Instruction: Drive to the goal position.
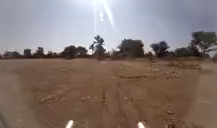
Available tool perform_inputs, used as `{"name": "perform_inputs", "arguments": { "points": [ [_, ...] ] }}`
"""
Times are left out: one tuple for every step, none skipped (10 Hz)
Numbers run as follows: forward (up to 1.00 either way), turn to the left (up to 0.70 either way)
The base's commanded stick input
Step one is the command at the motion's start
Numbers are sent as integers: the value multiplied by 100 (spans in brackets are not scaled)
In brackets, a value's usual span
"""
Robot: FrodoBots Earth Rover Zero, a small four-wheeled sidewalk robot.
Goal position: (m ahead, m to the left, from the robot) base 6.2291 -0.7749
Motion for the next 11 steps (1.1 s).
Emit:
{"name": "perform_inputs", "arguments": {
  "points": [
    [50, 0],
    [50, 0],
    [50, 0],
    [50, 0],
    [50, 0],
    [50, 0],
    [50, 0],
    [50, 0],
    [50, 0],
    [50, 0],
    [50, 0]
  ]
}}
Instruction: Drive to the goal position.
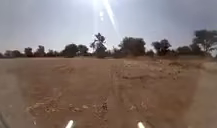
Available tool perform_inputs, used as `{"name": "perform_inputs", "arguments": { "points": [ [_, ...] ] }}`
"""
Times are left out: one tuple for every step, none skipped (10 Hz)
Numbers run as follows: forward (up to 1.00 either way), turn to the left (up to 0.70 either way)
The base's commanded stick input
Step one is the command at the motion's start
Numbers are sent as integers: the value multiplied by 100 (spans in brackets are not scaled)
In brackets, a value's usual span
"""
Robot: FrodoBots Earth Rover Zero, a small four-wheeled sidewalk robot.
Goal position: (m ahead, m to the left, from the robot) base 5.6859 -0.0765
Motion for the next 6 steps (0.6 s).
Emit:
{"name": "perform_inputs", "arguments": {
  "points": [
    [50, 0],
    [50, 0],
    [50, 0],
    [50, 0],
    [50, 0],
    [50, 0]
  ]
}}
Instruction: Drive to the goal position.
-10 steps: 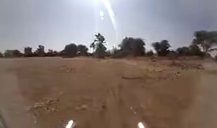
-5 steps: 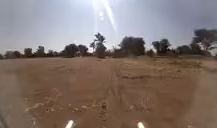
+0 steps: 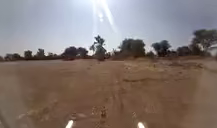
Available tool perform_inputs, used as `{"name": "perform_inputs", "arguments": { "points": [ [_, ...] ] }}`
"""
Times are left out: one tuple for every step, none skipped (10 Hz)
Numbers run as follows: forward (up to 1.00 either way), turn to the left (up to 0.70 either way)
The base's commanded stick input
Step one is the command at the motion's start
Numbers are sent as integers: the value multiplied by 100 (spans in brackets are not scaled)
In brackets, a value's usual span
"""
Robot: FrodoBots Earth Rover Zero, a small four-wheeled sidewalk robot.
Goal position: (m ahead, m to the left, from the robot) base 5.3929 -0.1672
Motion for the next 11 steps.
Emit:
{"name": "perform_inputs", "arguments": {
  "points": [
    [50, 0],
    [50, 0],
    [50, 0],
    [50, 0],
    [50, 0],
    [50, 0],
    [50, -2],
    [50, -8],
    [50, -25],
    [50, -41],
    [50, -50]
  ]
}}
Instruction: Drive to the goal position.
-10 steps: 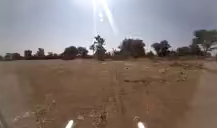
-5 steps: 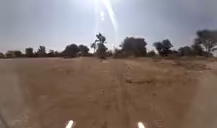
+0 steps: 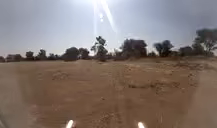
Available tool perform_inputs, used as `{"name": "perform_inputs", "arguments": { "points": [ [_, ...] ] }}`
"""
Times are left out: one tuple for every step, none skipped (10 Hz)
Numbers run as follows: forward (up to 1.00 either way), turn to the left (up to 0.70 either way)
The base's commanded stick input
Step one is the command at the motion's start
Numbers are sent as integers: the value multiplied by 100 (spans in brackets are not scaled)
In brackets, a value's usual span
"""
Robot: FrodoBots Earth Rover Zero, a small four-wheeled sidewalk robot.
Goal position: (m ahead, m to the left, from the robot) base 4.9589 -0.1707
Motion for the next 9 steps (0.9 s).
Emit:
{"name": "perform_inputs", "arguments": {
  "points": [
    [50, -7],
    [50, 0],
    [50, 0],
    [50, 0],
    [50, 0],
    [50, 0],
    [50, 0],
    [50, 0],
    [50, 0]
  ]
}}
